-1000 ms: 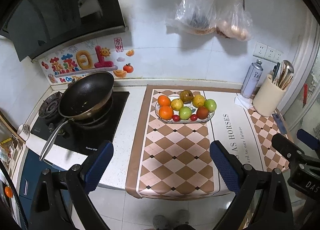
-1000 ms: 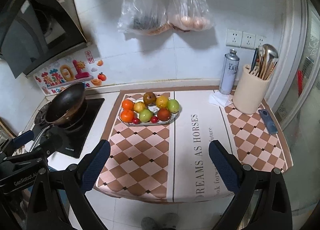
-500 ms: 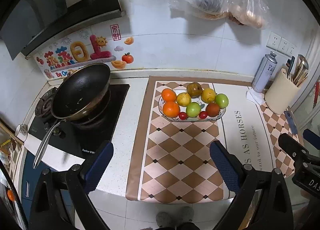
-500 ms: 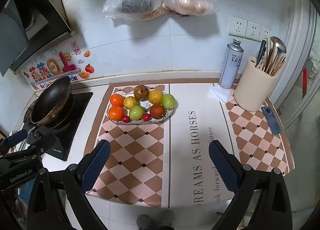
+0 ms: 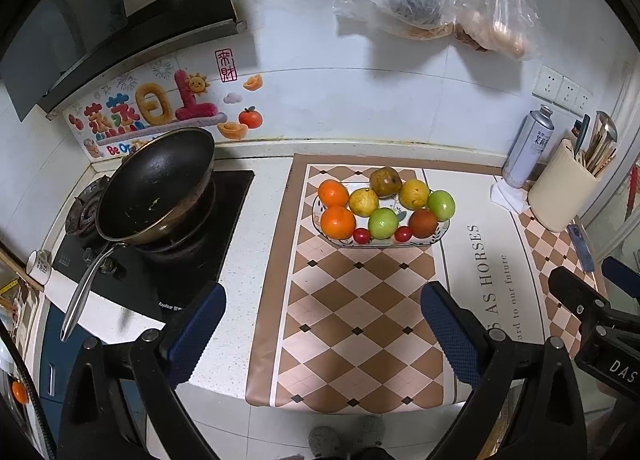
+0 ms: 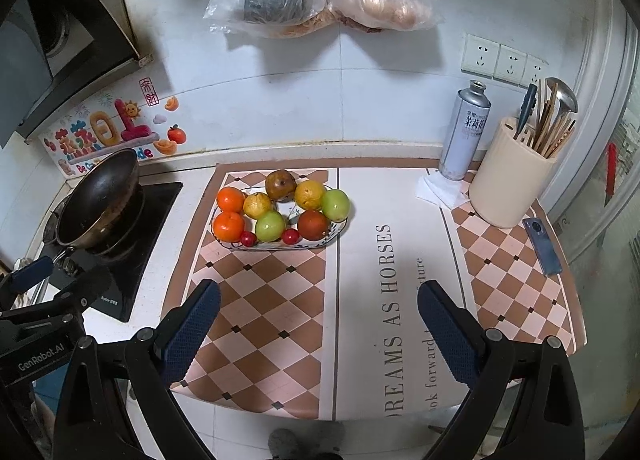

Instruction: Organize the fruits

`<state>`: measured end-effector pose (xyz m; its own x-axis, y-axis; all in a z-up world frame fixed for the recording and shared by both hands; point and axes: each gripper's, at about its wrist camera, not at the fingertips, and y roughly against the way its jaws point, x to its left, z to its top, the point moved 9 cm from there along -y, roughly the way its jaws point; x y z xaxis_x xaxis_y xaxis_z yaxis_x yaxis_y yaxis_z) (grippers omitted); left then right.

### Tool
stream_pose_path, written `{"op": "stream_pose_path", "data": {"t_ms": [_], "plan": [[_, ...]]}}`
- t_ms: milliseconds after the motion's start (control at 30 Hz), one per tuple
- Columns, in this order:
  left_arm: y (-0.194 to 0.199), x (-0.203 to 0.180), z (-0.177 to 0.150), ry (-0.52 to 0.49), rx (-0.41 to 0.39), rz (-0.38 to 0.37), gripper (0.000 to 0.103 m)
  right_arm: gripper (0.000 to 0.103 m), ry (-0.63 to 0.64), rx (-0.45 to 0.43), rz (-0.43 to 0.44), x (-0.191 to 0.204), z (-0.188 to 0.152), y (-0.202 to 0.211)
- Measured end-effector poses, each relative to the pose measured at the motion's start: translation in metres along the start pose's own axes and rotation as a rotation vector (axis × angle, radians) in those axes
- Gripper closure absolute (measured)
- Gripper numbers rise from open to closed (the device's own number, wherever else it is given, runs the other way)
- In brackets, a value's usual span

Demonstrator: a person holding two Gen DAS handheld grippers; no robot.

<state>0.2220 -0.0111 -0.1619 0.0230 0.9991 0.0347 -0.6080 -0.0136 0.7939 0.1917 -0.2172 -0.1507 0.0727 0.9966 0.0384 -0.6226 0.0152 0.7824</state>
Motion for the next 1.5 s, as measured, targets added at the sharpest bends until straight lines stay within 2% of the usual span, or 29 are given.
{"op": "stream_pose_path", "data": {"t_ms": [1500], "plan": [[0.019, -0.003, -0.001, 0.012, -0.024, 0.002, 0.003, 0.002, 0.015, -0.02, 0.014, -0.004, -0.005, 0.018]]}}
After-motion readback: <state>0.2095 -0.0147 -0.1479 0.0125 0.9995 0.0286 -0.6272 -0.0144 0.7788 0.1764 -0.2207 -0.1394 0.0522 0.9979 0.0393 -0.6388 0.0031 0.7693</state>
